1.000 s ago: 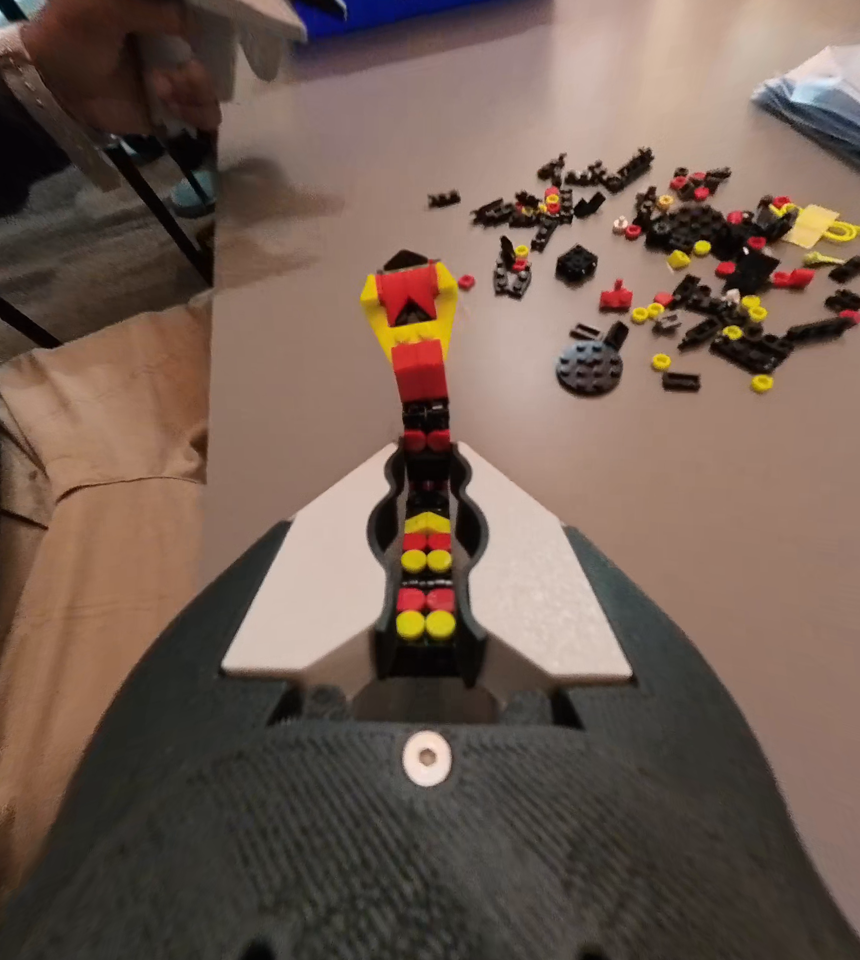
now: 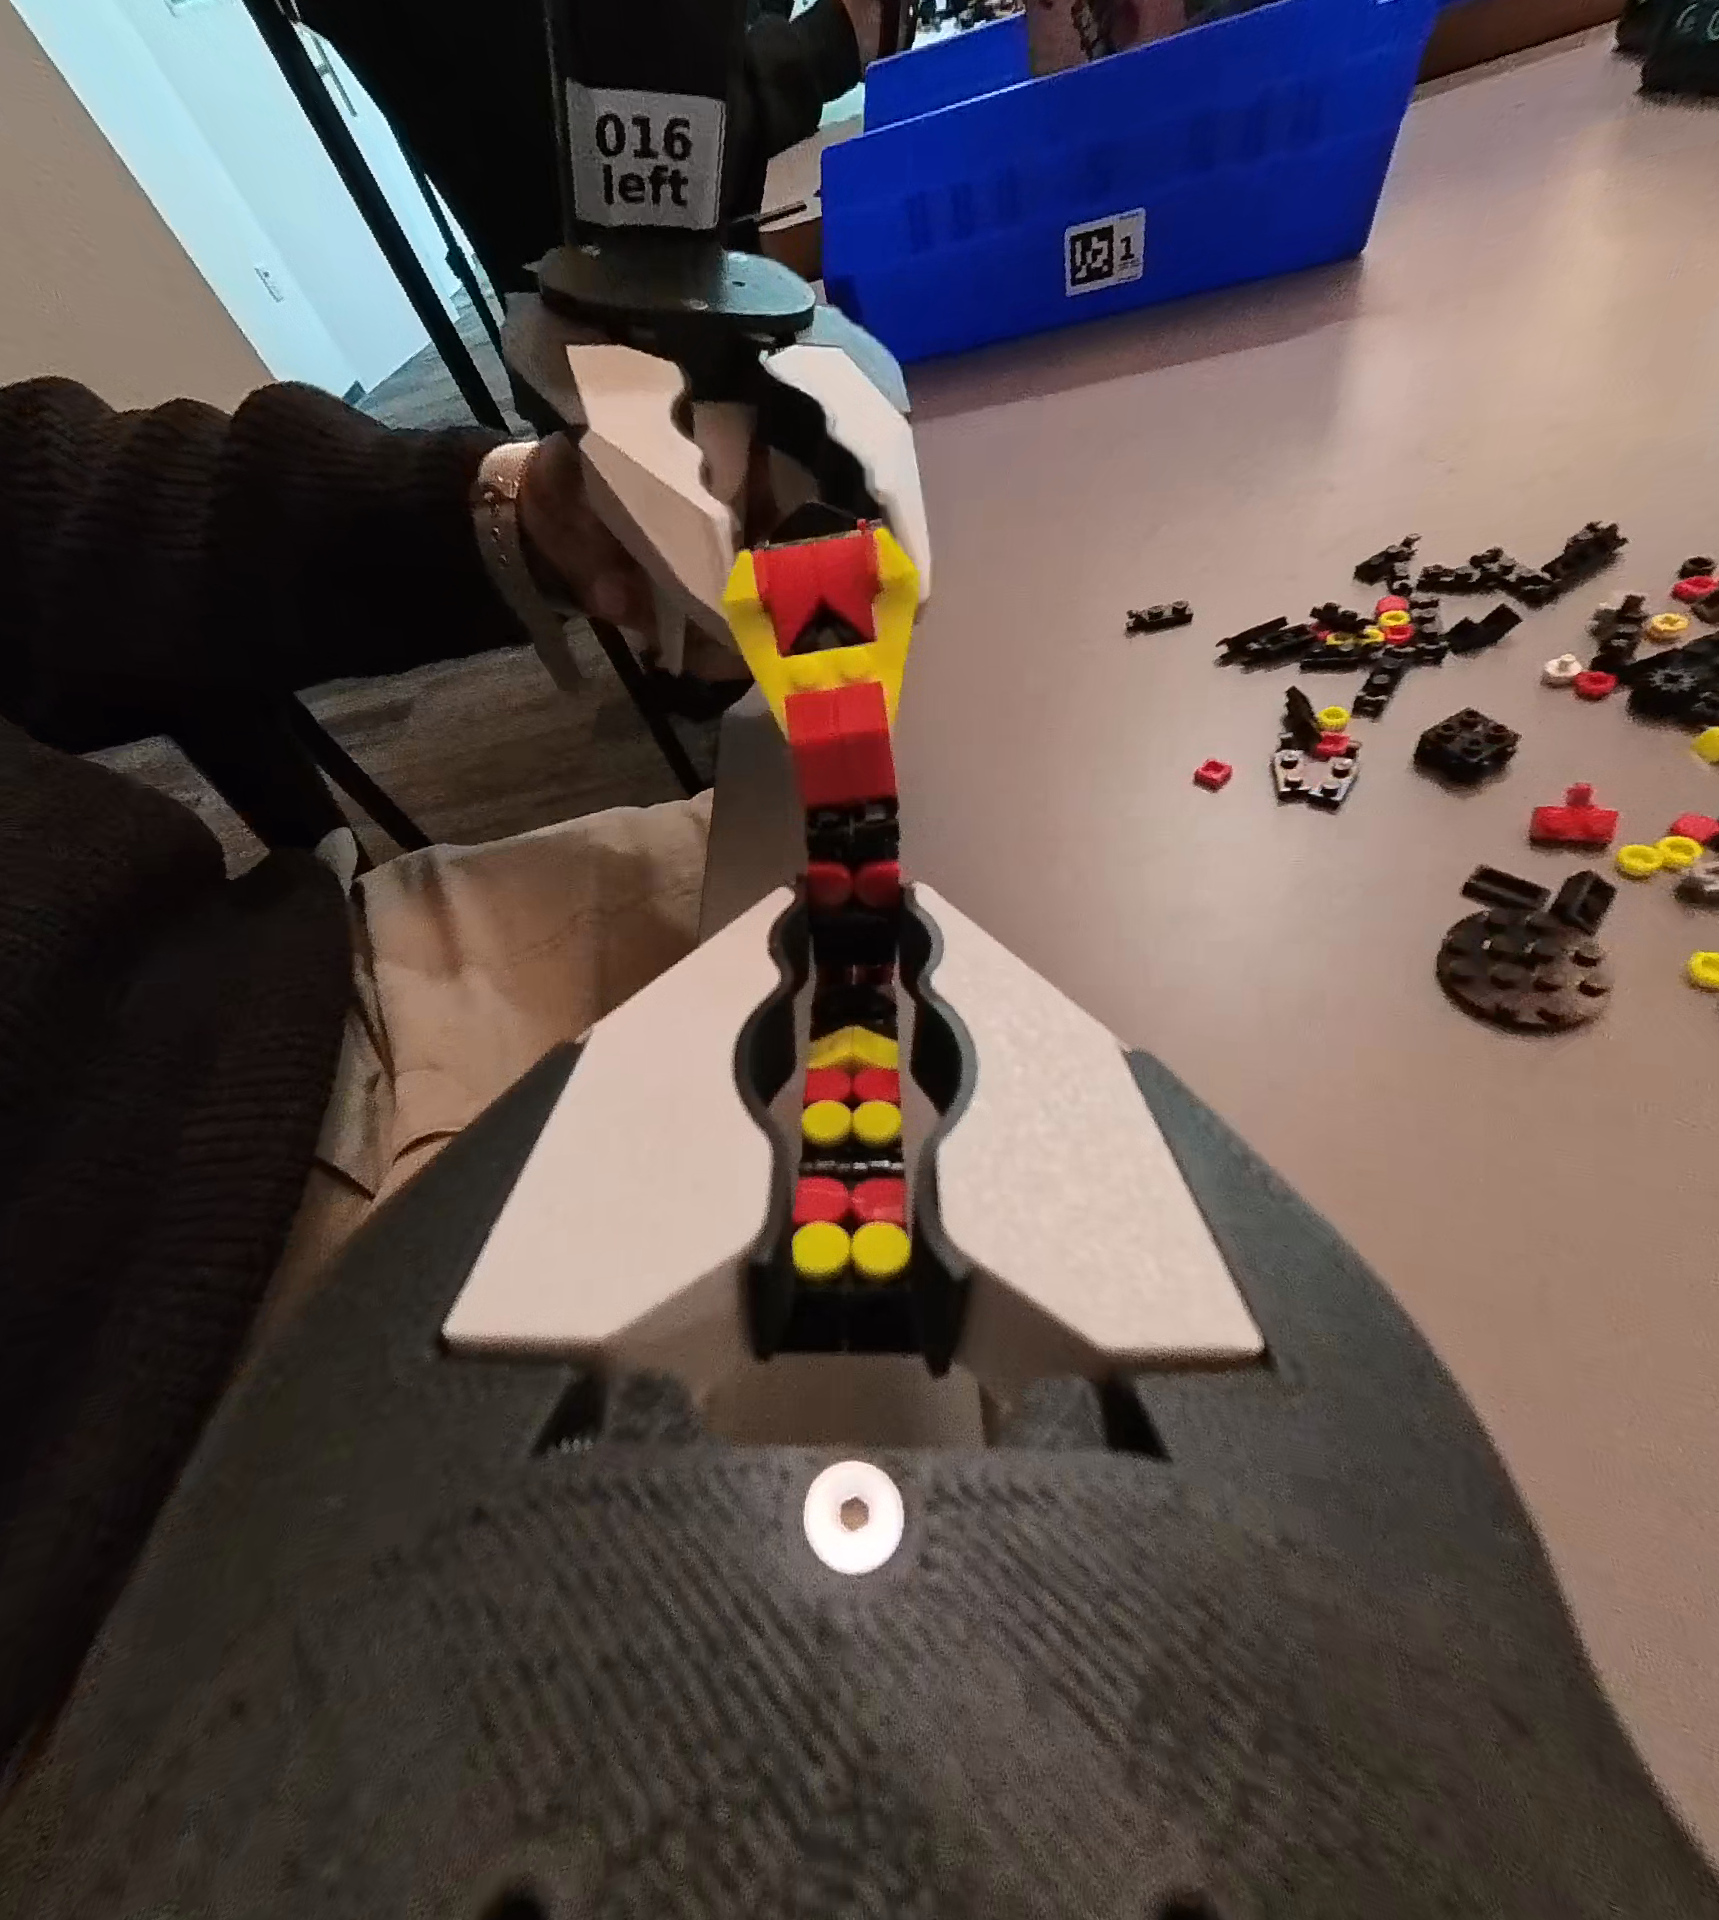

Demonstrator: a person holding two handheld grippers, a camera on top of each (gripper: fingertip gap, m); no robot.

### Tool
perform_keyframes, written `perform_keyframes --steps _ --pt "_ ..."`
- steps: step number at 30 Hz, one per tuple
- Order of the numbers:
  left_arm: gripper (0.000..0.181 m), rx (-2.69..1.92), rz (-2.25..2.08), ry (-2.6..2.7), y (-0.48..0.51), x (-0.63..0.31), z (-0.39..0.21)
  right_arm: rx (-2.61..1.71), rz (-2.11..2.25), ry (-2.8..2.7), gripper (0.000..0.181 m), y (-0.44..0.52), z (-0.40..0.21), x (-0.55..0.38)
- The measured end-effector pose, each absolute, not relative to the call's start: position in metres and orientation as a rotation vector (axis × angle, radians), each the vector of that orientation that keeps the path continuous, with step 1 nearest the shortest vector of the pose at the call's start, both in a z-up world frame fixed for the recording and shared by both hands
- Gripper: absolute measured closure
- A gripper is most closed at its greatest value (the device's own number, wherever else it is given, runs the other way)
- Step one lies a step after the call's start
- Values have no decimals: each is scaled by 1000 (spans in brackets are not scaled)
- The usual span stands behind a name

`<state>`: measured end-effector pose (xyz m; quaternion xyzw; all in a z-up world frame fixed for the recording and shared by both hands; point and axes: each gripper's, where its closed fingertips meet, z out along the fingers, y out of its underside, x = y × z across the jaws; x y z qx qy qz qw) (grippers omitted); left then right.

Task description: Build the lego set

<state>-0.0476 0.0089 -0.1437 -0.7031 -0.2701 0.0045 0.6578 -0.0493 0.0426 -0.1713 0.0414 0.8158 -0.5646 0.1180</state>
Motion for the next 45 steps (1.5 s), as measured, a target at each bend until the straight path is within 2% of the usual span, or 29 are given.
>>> perform_keyframes --steps 21,38,45 --pt "156 -1664 72 -614 14 -70 -157 98 -1546 2558 166 44 -192 -71" --pt "156 -1679 130 -600 8 -74 -162 97 -1516 2768 151 62 -191 -87" --pt "155 -1689 177 -603 7 -70 -163 43 -1363 2770 144 59 -210 -77"
